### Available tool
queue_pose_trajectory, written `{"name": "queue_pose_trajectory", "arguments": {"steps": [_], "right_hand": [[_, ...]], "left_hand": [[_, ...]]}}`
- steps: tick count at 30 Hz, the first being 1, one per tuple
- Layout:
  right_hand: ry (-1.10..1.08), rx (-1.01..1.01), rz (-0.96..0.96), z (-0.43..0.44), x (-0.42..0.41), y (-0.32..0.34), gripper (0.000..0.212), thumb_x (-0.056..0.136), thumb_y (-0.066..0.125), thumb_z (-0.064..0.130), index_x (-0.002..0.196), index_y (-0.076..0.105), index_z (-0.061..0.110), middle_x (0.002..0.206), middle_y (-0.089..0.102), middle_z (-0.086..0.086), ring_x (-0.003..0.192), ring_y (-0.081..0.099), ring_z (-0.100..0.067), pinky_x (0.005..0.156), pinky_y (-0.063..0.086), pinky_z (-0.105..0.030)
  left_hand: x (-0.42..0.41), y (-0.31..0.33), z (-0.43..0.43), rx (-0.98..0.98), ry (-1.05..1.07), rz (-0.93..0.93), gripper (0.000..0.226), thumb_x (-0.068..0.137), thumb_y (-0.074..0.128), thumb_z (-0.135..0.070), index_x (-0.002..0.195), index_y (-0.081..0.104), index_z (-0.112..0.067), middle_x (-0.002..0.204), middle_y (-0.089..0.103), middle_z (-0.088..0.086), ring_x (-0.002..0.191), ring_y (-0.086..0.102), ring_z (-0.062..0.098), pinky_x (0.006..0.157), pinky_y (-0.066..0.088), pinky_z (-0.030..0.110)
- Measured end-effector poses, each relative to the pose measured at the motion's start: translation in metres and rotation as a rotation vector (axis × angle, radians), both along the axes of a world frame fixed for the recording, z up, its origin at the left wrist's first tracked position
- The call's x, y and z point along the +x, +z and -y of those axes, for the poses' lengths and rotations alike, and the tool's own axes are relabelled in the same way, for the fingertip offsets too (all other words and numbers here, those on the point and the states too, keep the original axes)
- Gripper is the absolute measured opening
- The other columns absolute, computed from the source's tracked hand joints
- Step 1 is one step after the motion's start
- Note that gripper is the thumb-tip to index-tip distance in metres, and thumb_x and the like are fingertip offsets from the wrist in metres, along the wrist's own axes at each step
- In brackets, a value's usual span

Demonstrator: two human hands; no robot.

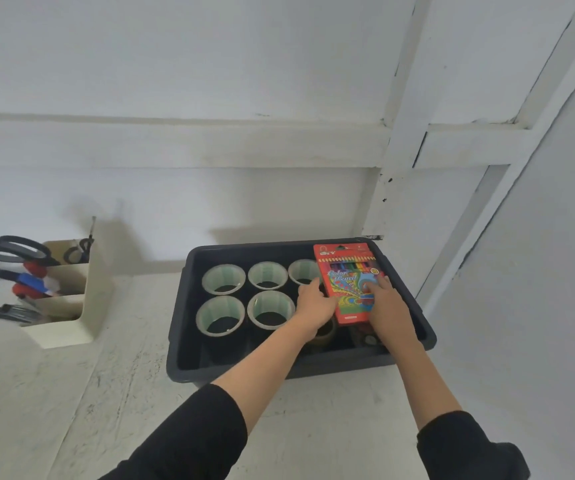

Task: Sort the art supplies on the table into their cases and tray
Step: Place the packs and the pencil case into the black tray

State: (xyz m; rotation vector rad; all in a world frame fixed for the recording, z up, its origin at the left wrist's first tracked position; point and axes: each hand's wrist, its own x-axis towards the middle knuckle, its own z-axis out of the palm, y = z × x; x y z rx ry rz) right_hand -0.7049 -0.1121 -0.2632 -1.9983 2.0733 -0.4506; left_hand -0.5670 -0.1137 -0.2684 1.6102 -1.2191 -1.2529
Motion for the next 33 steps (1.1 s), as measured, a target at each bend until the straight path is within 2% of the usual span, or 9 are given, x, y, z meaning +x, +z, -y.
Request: {"name": "queue_pose_trajectory", "arguments": {"steps": [4, 9, 13, 17, 19, 24, 28, 30, 33], "right_hand": [[0.059, -0.145, 0.12, -0.01, 0.04, 0.01, 0.046, 0.09, 0.057, 0.002, 0.135, 0.049, 0.008, 0.146, 0.041, -0.008, 0.131, 0.043, -0.024, 0.102, 0.041, -0.035], [0.307, -0.305, 0.334, -0.043, 0.146, 0.023, 0.032, 0.089, 0.049, -0.006, 0.115, 0.064, 0.004, 0.131, 0.057, -0.008, 0.125, 0.049, -0.018, 0.1, 0.028, -0.016], [0.471, -0.291, 0.438, -0.078, 0.247, 0.03, 0.028, 0.092, 0.049, 0.001, 0.112, 0.066, 0.01, 0.114, 0.065, 0.0, 0.098, 0.057, -0.006, 0.083, 0.036, -0.008], [0.661, -0.196, 0.568, -0.12, 0.36, 0.024, 0.029, 0.09, 0.048, -0.002, 0.107, 0.069, 0.008, 0.11, 0.068, -0.005, 0.101, 0.061, -0.015, 0.091, 0.042, -0.016], [0.732, -0.125, 0.576, -0.14, 0.412, 0.012, 0.029, 0.09, 0.048, -0.003, 0.107, 0.069, 0.006, 0.11, 0.069, -0.007, 0.102, 0.062, -0.018, 0.092, 0.042, -0.017], [0.812, 0.11, 0.489, -0.168, 0.512, -0.039, 0.035, 0.091, 0.044, -0.002, 0.118, 0.062, 0.01, 0.128, 0.06, -0.005, 0.121, 0.052, -0.015, 0.1, 0.031, -0.013], [0.878, 0.184, 0.318, -0.159, 0.56, -0.074, 0.047, 0.095, 0.041, 0.005, 0.141, 0.041, 0.016, 0.153, 0.03, -0.002, 0.145, 0.013, -0.014, 0.115, 0.014, -0.024], [0.85, 0.15, 0.239, -0.154, 0.566, -0.086, 0.048, 0.098, 0.039, 0.009, 0.145, 0.035, 0.015, 0.156, 0.022, -0.002, 0.146, 0.008, -0.016, 0.117, 0.011, -0.028], [0.825, 0.012, 0.212, -0.154, 0.565, -0.098, 0.045, 0.098, 0.039, 0.014, 0.143, 0.039, 0.012, 0.154, 0.026, -0.003, 0.145, 0.014, -0.018, 0.116, 0.009, -0.027]], "left_hand": [[0.04, 0.027, -0.027, -0.203, 0.23, -0.06, 0.038, 0.091, 0.051, 0.001, 0.123, 0.055, -0.02, 0.101, 0.053, -0.001, 0.09, 0.053, 0.011, 0.061, 0.042, 0.007], [0.135, 0.048, -0.079, -0.514, 0.487, 0.075, 0.03, 0.09, 0.052, 0.004, 0.101, 0.063, -0.022, 0.096, 0.057, -0.007, 0.085, 0.054, 0.007, 0.07, 0.041, 0.003], [0.243, 0.038, -0.127, -0.689, 0.684, 0.28, 0.04, 0.082, 0.051, 0.014, 0.1, 0.06, -0.02, 0.091, 0.055, 0.0, 0.08, 0.051, 0.004, 0.065, 0.043, 0.01], [0.366, 0.007, -0.189, -0.489, 0.929, 0.378, 0.045, 0.081, 0.053, 0.015, 0.102, 0.057, -0.024, 0.094, 0.052, -0.003, 0.079, 0.051, 0.0, 0.068, 0.048, 0.016], [0.424, -0.013, -0.221, -0.354, 0.99, 0.422, 0.043, 0.082, 0.054, 0.013, 0.104, 0.058, -0.023, 0.098, 0.051, -0.003, 0.082, 0.052, 0.006, 0.075, 0.052, 0.027], [0.534, -0.057, -0.286, -0.105, 0.875, 0.586, 0.038, 0.082, 0.051, 0.011, 0.113, 0.061, -0.008, 0.11, 0.052, 0.008, 0.106, 0.053, 0.026, 0.084, 0.038, 0.023], [0.584, -0.07, -0.307, -0.014, 0.714, 0.685, 0.045, 0.087, 0.05, 0.006, 0.13, 0.053, -0.008, 0.135, 0.046, 0.009, 0.128, 0.038, 0.024, 0.101, 0.03, 0.022], [0.606, -0.075, -0.304, 0.027, 0.635, 0.721, 0.049, 0.091, 0.049, 0.002, 0.138, 0.046, -0.011, 0.146, 0.037, 0.006, 0.134, 0.031, 0.021, 0.109, 0.026, 0.025], [0.638, -0.075, -0.284, 0.082, 0.554, 0.755, 0.057, 0.093, 0.05, -0.004, 0.146, 0.033, -0.016, 0.156, 0.02, 0.003, 0.143, 0.018, 0.021, 0.115, 0.022, 0.033]]}}
